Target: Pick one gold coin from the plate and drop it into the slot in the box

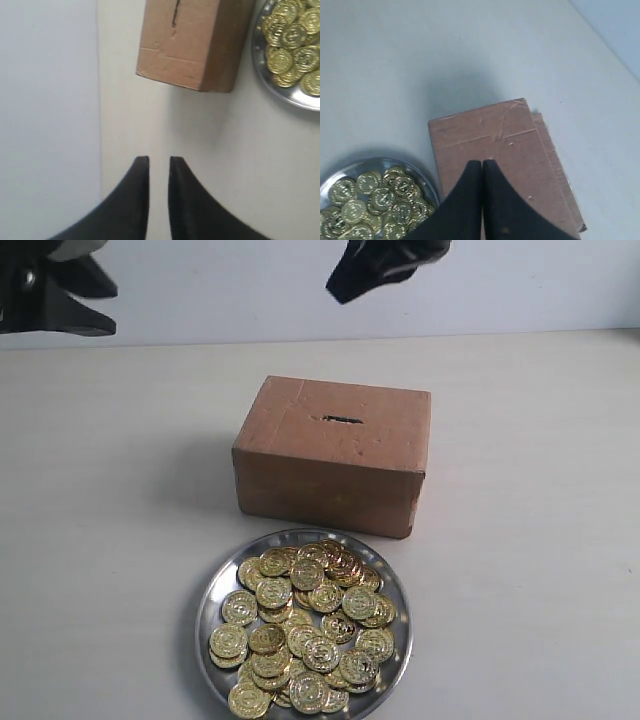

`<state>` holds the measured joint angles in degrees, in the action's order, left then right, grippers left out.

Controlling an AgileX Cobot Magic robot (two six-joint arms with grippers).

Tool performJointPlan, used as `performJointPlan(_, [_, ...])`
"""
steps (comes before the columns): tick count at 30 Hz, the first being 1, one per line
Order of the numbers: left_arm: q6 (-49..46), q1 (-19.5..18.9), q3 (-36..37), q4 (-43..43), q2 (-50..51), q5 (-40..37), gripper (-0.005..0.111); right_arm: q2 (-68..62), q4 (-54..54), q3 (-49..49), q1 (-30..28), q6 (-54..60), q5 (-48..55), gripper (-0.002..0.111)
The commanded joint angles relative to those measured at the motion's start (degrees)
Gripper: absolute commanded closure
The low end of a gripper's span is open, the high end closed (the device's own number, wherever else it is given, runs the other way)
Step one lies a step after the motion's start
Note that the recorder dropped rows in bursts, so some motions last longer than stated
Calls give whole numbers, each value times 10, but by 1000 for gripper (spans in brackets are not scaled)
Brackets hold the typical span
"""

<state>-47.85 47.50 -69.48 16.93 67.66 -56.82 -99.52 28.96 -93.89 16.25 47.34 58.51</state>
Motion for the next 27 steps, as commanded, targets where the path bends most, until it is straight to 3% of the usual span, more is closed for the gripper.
performJointPlan(1, [38, -2, 0, -17, -22, -67, 107, 111, 5, 30, -3, -42, 17, 108])
performJointPlan(5, [112, -2, 11, -17, -56, -98, 107, 255, -24, 138, -3, -60, -81, 108])
performJointPlan(9, [216, -3, 87, -21, -111, -50, 107, 430, -46, 319, -3, -118, -228, 108])
performJointPlan(10, [251, -3, 148, -22, -138, 4, 107, 502, -28, 408, -3, -120, -309, 108])
performJointPlan(11, [270, -3, 175, -22, -149, 32, 107, 528, -23, 442, -3, -119, -332, 108])
performJointPlan(14, [405, -3, 323, -22, -197, 218, 107, 670, 11, 607, -3, -132, -416, 108])
performJointPlan(17, [581, -3, 418, -22, -211, 387, 107, 767, 68, 698, -3, -132, -455, 108])
performJointPlan(20, [692, -3, 481, -22, -210, 519, 107, 816, 123, 752, -3, -132, -458, 108])
performJointPlan(23, [718, -3, 568, -22, -210, 702, 107, 852, 181, 798, -3, -130, -467, 108])
performJointPlan(27, [718, -3, 639, -28, -210, 794, 107, 878, 188, 820, -3, -130, -467, 108])
